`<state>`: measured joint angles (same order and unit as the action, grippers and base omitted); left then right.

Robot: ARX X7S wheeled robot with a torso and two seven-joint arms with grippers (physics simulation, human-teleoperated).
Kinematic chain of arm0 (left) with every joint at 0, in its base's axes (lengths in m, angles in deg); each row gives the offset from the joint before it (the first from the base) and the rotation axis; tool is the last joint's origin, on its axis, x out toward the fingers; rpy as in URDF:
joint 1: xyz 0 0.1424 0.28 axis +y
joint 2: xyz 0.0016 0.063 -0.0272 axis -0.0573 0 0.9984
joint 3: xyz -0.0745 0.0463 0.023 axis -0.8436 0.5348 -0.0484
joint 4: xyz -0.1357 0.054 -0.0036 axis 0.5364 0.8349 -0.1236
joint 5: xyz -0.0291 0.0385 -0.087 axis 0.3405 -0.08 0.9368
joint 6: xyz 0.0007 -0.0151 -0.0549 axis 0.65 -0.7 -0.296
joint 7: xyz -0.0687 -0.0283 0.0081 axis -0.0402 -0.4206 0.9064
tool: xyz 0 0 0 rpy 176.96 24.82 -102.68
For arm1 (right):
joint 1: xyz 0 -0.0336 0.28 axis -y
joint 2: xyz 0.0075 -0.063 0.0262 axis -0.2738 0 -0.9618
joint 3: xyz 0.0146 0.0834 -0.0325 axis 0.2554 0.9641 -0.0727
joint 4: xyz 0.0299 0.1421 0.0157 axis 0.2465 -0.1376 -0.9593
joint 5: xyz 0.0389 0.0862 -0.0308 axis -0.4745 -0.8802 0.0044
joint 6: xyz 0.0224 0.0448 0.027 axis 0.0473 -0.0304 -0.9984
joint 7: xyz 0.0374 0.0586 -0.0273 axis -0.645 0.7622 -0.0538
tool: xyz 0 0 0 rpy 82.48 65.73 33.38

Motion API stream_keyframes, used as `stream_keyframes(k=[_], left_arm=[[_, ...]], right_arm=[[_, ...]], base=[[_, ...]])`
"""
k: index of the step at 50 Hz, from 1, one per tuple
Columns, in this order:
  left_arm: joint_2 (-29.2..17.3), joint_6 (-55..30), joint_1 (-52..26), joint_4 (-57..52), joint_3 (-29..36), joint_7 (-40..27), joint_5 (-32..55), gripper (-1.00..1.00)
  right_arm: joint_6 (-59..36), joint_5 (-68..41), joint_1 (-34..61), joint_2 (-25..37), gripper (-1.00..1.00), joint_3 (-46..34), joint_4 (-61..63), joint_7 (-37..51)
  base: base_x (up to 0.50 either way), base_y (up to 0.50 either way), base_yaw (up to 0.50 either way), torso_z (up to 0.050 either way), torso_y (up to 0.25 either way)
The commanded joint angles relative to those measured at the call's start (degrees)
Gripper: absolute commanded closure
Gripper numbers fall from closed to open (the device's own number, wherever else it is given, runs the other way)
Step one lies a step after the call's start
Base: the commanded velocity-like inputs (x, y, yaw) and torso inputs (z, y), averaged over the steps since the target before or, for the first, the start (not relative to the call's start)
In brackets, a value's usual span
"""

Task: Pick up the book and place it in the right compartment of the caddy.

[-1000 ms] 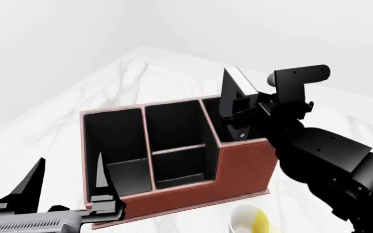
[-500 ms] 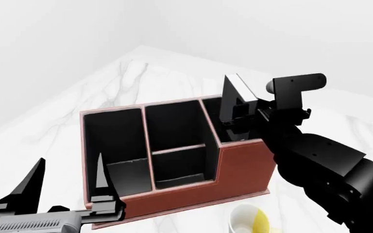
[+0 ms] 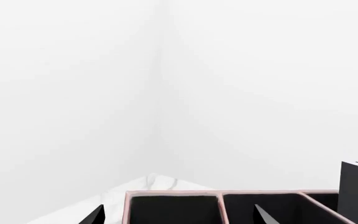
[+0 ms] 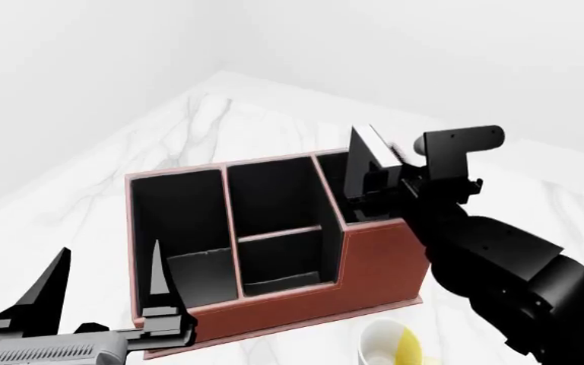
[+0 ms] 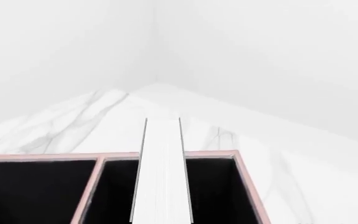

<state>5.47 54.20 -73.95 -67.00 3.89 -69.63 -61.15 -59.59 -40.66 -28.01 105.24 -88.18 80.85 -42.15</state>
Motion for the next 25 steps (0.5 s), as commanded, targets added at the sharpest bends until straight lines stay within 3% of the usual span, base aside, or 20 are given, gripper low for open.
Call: stream_keyframes(k=[1, 25], left_arm=[[-0.1, 0.0, -0.1, 0.1, 0.1, -0.2, 0.0, -1.00], [-0.3, 0.1, -0.2, 0.1, 0.3, -0.4, 0.2, -1.00]], right_arm=[[0.4, 2.8, -0.1, -0.1, 1.00, 0.7, 0.6, -0.5], [1.7, 3.6, -1.0, -0.4, 1.00, 0.1, -1.3, -1.5]], base=[[0.00, 0.00, 0.00, 0.000, 0.000], [0.00, 0.00, 0.00, 0.000, 0.001]])
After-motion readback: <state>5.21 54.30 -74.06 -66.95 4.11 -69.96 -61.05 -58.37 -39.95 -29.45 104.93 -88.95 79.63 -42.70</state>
